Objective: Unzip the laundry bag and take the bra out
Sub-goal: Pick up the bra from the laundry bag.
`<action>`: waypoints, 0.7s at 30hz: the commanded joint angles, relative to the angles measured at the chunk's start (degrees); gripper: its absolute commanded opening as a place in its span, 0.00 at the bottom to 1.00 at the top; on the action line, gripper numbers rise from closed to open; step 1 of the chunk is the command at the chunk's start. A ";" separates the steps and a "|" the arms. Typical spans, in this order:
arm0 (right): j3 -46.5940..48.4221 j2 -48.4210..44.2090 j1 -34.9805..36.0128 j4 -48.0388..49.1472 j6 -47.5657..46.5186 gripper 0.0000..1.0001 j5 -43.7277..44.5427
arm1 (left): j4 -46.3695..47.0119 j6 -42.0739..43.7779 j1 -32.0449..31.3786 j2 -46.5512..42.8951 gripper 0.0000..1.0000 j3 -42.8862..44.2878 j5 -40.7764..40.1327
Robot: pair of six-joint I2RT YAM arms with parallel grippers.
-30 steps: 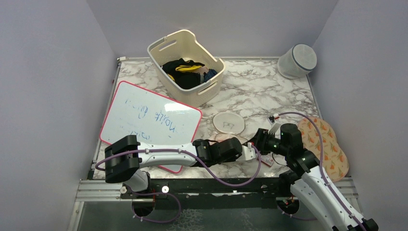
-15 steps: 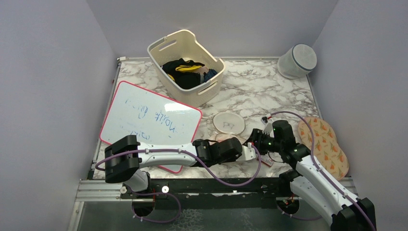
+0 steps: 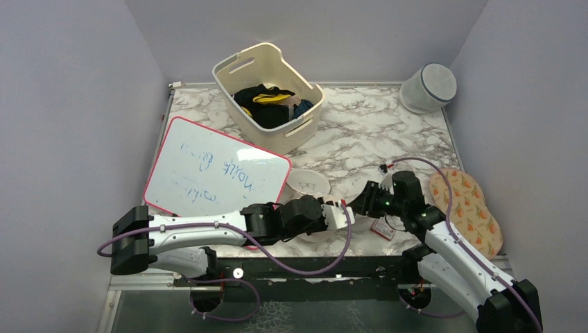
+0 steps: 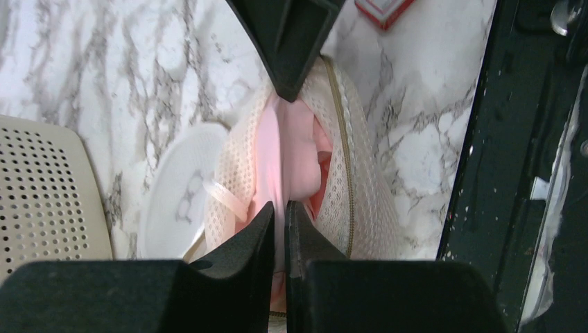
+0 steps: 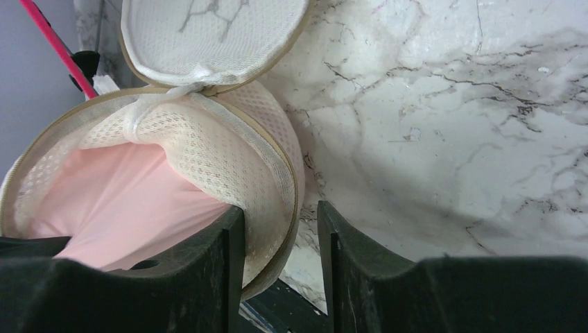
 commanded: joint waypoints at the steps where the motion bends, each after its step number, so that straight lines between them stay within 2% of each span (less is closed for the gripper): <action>1: -1.40 -0.55 -0.01 3.65 -1.30 0.38 -2.11 | 12.20 -2.23 -0.52 -2.81 0.00 -1.45 -7.24; 6: -2.88 -1.72 0.03 6.70 0.25 0.43 -9.36 | 16.56 -3.40 -0.48 -0.67 0.00 -1.64 -9.62; 12: -1.32 -5.96 0.03 -0.40 -0.40 0.45 -1.54 | 20.79 -6.90 -0.51 -1.62 0.00 -3.83 -13.52; 17: -2.57 -6.83 0.03 1.64 0.39 0.52 -3.98 | 26.40 -15.51 -0.54 -5.85 0.00 -9.48 -16.31; 21: -3.09 -5.62 -0.01 2.67 0.37 0.55 -5.18 | 31.19 -21.32 -0.51 -8.05 0.00 -13.14 -17.55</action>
